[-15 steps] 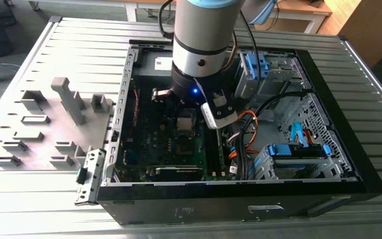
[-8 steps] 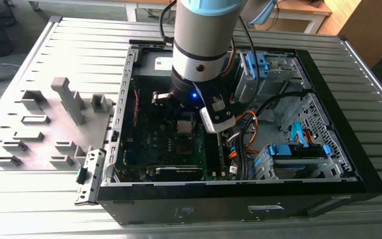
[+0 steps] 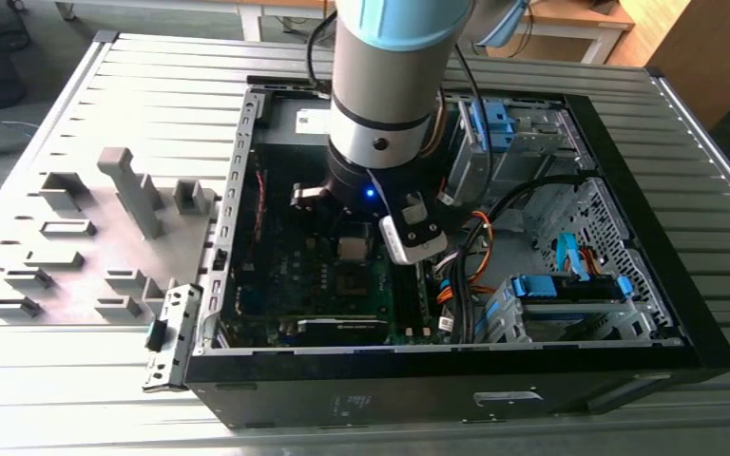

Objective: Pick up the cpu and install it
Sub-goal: 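Place the cpu into insertion slot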

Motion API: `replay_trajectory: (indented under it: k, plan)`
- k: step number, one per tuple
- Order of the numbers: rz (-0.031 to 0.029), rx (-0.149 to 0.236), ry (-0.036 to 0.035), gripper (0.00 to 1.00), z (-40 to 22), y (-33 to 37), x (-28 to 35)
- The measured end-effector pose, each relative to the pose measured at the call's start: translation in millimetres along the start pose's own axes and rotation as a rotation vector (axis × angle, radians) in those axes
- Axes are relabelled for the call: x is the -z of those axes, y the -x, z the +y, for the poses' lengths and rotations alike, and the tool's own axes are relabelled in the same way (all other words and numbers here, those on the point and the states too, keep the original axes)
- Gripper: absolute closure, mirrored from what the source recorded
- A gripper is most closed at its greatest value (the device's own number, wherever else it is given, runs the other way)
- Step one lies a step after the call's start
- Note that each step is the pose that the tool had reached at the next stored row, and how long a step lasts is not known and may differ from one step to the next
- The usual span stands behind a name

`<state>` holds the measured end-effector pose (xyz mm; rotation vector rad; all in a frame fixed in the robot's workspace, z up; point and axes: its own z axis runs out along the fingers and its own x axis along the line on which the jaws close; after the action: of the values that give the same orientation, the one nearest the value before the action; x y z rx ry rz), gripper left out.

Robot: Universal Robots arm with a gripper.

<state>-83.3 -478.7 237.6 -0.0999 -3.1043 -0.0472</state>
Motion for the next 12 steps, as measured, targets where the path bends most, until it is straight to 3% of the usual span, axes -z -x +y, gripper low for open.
replay_trajectory:
  k: [12]
  plan:
    - [-0.008, 0.018, 0.0056, 0.53, -4.7, 0.6, -10.0]
